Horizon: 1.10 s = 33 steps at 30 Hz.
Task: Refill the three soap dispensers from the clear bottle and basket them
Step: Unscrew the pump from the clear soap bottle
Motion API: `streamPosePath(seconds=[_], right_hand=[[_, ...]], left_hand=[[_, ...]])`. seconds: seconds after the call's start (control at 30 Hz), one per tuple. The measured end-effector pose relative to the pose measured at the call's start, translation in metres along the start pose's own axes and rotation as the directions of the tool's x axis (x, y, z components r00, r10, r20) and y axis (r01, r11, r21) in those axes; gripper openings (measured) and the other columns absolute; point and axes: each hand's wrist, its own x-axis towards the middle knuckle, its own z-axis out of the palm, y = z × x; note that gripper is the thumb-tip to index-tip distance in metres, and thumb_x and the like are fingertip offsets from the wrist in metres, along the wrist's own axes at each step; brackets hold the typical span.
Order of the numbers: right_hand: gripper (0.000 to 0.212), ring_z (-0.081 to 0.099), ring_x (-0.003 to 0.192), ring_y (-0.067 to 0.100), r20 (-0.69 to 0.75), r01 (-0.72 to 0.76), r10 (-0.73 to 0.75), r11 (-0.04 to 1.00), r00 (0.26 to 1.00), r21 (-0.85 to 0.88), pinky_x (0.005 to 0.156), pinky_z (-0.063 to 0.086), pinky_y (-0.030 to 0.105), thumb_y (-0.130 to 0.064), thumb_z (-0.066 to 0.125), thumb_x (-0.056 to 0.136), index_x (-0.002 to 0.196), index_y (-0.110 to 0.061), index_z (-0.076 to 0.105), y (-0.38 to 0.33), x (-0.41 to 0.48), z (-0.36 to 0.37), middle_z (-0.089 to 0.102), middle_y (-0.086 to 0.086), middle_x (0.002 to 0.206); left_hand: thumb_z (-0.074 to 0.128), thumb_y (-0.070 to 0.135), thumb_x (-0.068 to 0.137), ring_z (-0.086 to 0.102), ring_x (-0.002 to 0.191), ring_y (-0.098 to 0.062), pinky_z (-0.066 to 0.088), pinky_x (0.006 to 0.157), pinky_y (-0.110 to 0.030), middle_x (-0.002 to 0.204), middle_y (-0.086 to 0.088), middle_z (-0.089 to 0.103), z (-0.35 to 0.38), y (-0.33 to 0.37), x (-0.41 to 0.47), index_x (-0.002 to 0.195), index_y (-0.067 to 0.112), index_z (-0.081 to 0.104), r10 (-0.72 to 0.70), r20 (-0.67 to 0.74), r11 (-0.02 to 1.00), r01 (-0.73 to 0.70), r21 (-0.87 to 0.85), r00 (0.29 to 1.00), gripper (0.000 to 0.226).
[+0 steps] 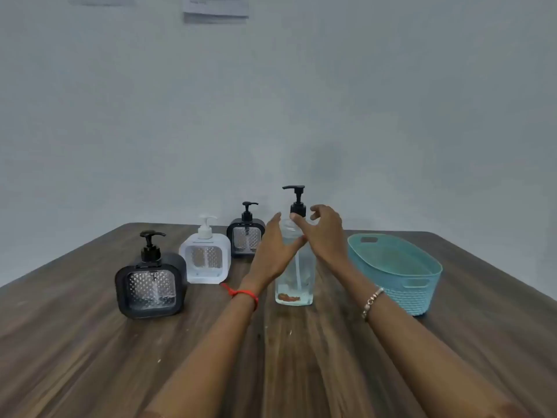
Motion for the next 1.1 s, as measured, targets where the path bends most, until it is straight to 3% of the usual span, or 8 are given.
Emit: streamPosePath(seconds=[0.1,0.17,0.27,0.47,0.67,0.9,0.97,1.1], right_hand=[[0.049,0.055,0.098,0.02,-0.022,-0.017,0.018,0.999,1.0,0.039,0.073,0.04,0.026,-0.047,0.067,0.078,0.107,-0.009,0.063,-0.001,0.014,0.007,0.062,0.004,0.096],[0.043,0.058,0.091,0.022,-0.037,-0.009,0.011,0.999,0.999,0.047,0.068,0.041,0.027,-0.046,0.07,0.074,0.097,-0.01,0.068,0.0,0.022,0.014,0.064,0.004,0.09],[0.038,0.059,0.09,0.022,-0.041,-0.004,0.006,0.998,0.999,0.062,0.067,0.041,0.026,-0.041,0.073,0.073,0.091,-0.008,0.07,0.003,0.03,0.019,0.066,0.006,0.09],[0.027,0.047,0.071,0.001,0.063,0.035,-0.047,0.984,0.997,0.175,0.061,0.036,-0.001,-0.026,0.076,0.074,0.096,-0.01,0.071,0.007,0.04,0.01,0.054,0.0,0.088],[0.016,0.064,0.083,0.017,0.335,-0.1,-0.068,0.882,0.94,0.461,0.08,0.052,0.026,-0.013,0.067,0.081,0.096,-0.009,0.07,0.022,0.052,-0.002,0.067,0.003,0.09],[0.027,0.068,0.091,0.019,0.43,-0.266,-0.119,0.632,0.895,0.728,0.084,0.056,0.028,-0.021,0.059,0.078,0.102,-0.009,0.067,0.041,0.047,0.005,0.073,0.005,0.095],[0.018,0.068,0.085,0.017,0.395,-0.241,-0.097,0.653,0.914,0.718,0.082,0.056,0.028,-0.015,0.063,0.08,0.096,-0.009,0.068,0.037,0.045,0.005,0.073,0.004,0.09],[0.01,0.065,0.072,0.018,0.242,-0.111,-0.018,0.852,0.97,0.511,0.075,0.054,0.031,-0.014,0.077,0.072,0.079,-0.017,0.07,0.024,0.048,0.009,0.069,0.003,0.077]], left_hand=[[0.068,0.06,0.07,0.046,0.127,-0.016,0.039,0.108,-0.033,0.14,-0.003,0.046,0.005,-0.011,0.011,0.139,0.017,0.033,0.042,-0.03,0.996,-0.044,-0.073,0.999,0.088],[0.072,0.043,0.075,0.052,0.117,-0.011,0.042,0.096,-0.014,0.13,0.002,0.053,0.007,-0.016,0.016,0.135,0.018,0.038,0.031,-0.041,0.993,-0.036,-0.113,0.999,0.074],[0.075,0.037,0.074,0.056,0.114,-0.013,0.045,0.091,-0.017,0.128,-0.001,0.055,0.009,-0.018,0.021,0.136,0.014,0.038,0.004,-0.062,0.986,-0.015,-0.165,0.998,0.076],[0.075,0.032,0.075,0.06,0.093,0.002,0.045,0.068,-0.002,0.111,0.003,0.062,0.008,-0.022,0.026,0.119,0.016,0.051,-0.005,-0.038,0.974,-0.004,-0.225,0.999,0.053],[0.077,0.037,0.072,0.061,0.093,0.002,0.048,0.067,-0.007,0.108,0.009,0.063,0.004,-0.022,0.025,0.116,0.02,0.052,-0.015,-0.014,0.969,0.011,-0.248,1.0,0.053],[0.079,0.032,0.07,0.065,0.093,-0.002,0.053,0.075,-0.017,0.107,0.005,0.067,0.013,-0.025,0.02,0.115,0.017,0.056,-0.02,-0.055,0.937,0.0,-0.348,0.998,0.053],[0.078,0.034,0.07,0.065,0.096,-0.003,0.054,0.078,-0.019,0.109,0.005,0.067,0.014,-0.026,0.018,0.117,0.017,0.056,-0.018,-0.061,0.935,-0.005,-0.354,0.998,0.055],[0.078,0.032,0.07,0.066,0.092,-0.003,0.052,0.073,-0.016,0.105,0.005,0.068,0.015,-0.026,0.019,0.112,0.019,0.058,-0.021,-0.081,0.933,-0.009,-0.359,0.997,0.048]])
